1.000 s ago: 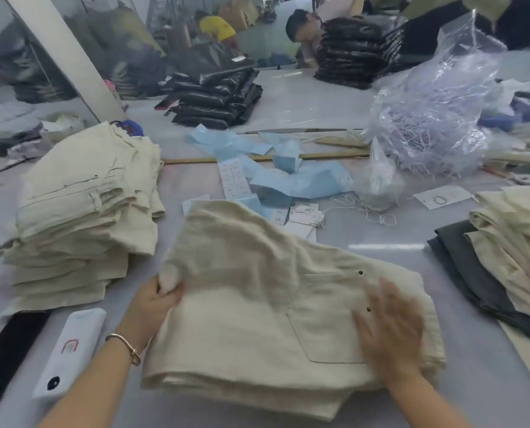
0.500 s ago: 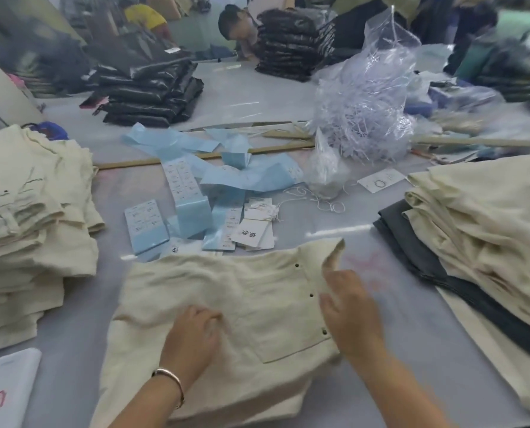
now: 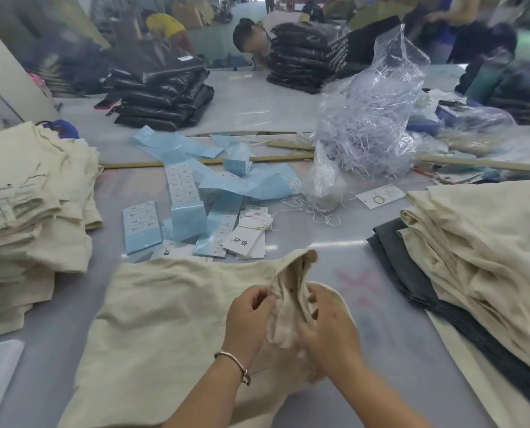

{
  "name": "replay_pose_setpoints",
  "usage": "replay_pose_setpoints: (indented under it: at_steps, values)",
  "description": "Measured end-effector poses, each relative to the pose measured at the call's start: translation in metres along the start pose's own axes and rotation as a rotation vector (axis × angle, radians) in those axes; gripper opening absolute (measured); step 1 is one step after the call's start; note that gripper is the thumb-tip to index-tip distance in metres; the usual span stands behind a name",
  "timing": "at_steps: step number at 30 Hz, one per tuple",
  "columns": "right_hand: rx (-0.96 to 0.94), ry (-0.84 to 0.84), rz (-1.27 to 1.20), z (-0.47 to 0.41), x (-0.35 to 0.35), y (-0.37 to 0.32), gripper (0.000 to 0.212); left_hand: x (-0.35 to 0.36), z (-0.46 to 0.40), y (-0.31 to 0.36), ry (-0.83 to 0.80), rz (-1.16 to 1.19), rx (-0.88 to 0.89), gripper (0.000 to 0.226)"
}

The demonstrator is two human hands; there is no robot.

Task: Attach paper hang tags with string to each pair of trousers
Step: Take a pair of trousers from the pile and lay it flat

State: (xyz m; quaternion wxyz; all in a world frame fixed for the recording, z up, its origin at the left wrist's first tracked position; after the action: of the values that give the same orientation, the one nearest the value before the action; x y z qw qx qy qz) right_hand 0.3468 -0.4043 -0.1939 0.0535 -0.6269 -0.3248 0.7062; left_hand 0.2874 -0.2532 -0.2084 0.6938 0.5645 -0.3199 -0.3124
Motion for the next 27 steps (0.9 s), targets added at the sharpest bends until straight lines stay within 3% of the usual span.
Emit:
replay_pose_setpoints:
  at_steps: [3,6,9,17,18,20,21,22,24,26,27]
  values:
    - [0.2,0.0,-0.446,-0.013,-0.014,0.03,0.015,-0.002,-0.007,0.011,0.08,0.036,0.068,0.01]
    - [0.39,-0.12,-0.883,-0.018,-0.011,0.051,0.016,-0.004,-0.013,0.02,0.041,-0.125,0.169,0.022]
    - [0.463,-0.207,-1.091,-0.02,-0.008,0.059,0.019,-0.01,-0.016,0.021,0.037,-0.307,0.198,0.035]
    - [0.508,-0.322,-1.152,-0.021,0.0,0.07,0.018,-0.013,-0.01,0.005,0.018,-0.627,0.065,0.037]
    - [0.491,-0.317,-1.149,-0.022,-0.002,0.069,0.018,-0.01,-0.006,0.011,0.063,-0.728,0.123,0.029]
    - [0.45,-0.284,-1.139,-0.023,-0.005,0.068,0.021,0.003,0.006,0.032,0.162,-0.893,0.45,0.006]
    - [0.421,-0.26,-1.138,-0.023,-0.007,0.067,0.024,0.016,0.014,0.043,0.143,-0.922,0.64,0.012]
    - [0.388,-0.234,-1.144,-0.024,-0.008,0.066,0.027,0.032,0.022,0.048,0.054,-0.914,0.802,0.022]
    - [0.32,-0.199,-1.161,-0.022,-0.012,0.062,0.034,0.058,0.033,0.051,-0.16,-0.862,0.906,0.034]
    - [0.239,-0.2,-1.15,-0.02,-0.016,0.056,0.04,0.071,0.031,0.044,-0.322,-0.8,0.738,0.031]
    - [0.198,-0.208,-1.137,-0.019,-0.018,0.054,0.042,0.071,0.027,0.039,-0.326,-0.76,0.594,0.025]
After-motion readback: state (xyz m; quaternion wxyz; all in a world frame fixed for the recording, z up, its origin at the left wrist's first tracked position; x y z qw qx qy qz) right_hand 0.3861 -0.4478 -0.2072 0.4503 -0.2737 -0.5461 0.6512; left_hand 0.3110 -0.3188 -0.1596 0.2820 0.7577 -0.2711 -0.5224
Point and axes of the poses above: each hand's wrist, its own z-axis away from the middle knuckle, its own x-axis out of the palm, y = z × x, the point moved 7 cm from there along -z, towards the middle knuckle, and after that the axes turned 11 degrees about z, right-handed, at the moved point
